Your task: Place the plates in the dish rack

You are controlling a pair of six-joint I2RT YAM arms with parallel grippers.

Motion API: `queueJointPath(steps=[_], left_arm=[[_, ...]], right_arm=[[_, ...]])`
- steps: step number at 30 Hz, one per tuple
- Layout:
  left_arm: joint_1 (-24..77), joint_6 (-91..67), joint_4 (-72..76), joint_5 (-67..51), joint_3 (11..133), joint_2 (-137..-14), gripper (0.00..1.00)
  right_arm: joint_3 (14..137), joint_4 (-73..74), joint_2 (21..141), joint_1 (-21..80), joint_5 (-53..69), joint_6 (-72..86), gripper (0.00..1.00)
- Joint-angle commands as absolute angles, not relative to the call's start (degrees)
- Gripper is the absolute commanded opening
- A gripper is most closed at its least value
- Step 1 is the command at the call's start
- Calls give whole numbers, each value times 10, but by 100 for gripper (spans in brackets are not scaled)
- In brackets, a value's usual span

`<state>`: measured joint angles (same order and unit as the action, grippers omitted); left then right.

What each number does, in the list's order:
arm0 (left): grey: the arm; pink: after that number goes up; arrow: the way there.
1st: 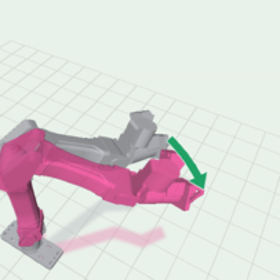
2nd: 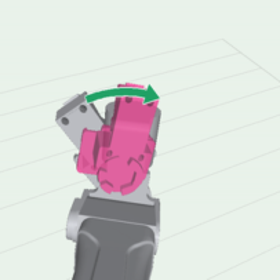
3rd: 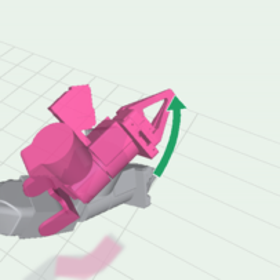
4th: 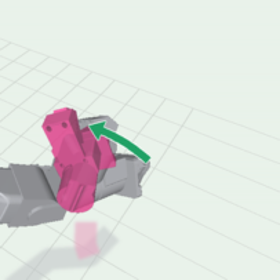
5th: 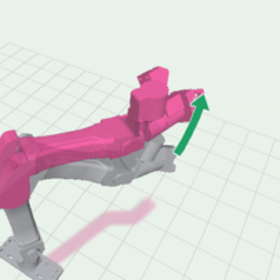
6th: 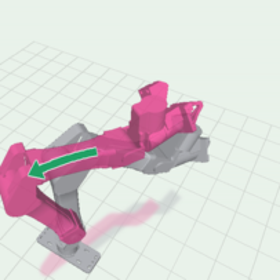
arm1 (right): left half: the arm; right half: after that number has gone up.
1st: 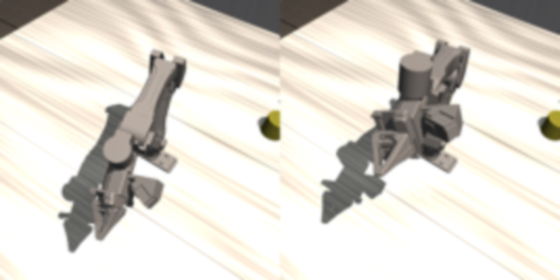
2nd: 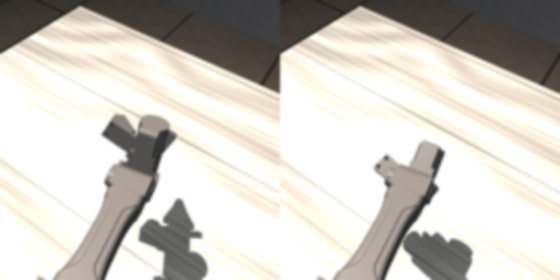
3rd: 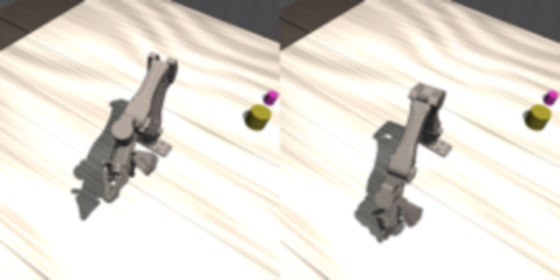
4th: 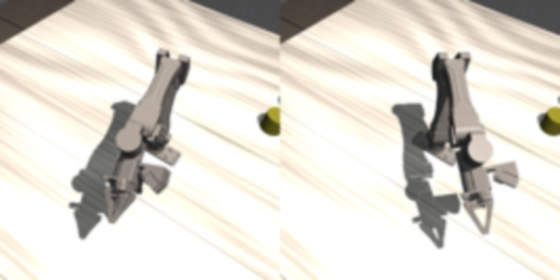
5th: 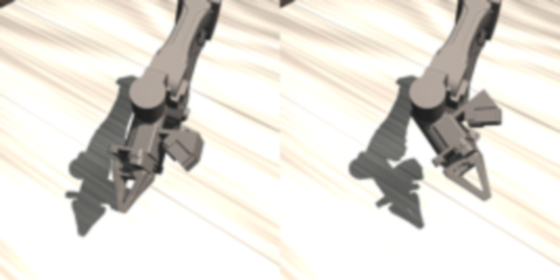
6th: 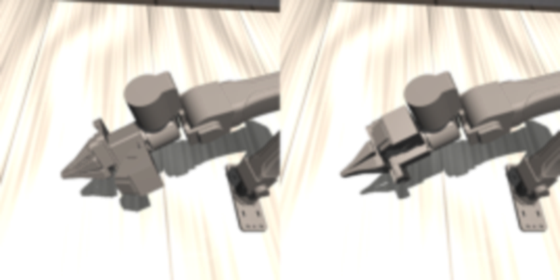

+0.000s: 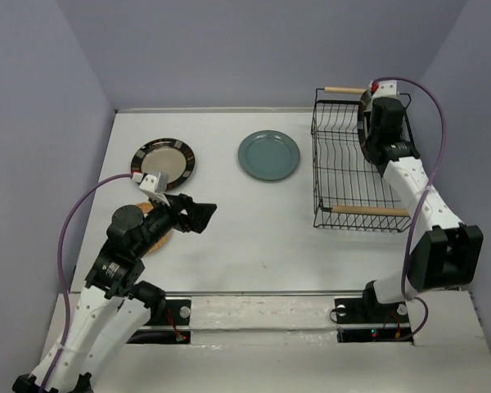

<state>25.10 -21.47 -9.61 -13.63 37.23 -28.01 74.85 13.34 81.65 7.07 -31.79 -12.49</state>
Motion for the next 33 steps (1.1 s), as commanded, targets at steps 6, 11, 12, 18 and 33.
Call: queueJointPath(steps=[6,11,12,18,33], left_arm=[[299,-207,-91,-98,371,-266,99],[315,-209,-95,-89,372,-268,99],[317,-209,-96,-85,372,-270,99],[324,-210,-98,-80,374,-273,99],[324,-210,-100,-72,374,-291,99]], right_arm=[[844,7,873,39,-345,-185,7],[838,7,894,27,-360,-172,7],[837,7,894,21,-361,-167,7],[833,7,899,4,-365,-147,7],[821,-17,933,-7,-329,-132,7]])
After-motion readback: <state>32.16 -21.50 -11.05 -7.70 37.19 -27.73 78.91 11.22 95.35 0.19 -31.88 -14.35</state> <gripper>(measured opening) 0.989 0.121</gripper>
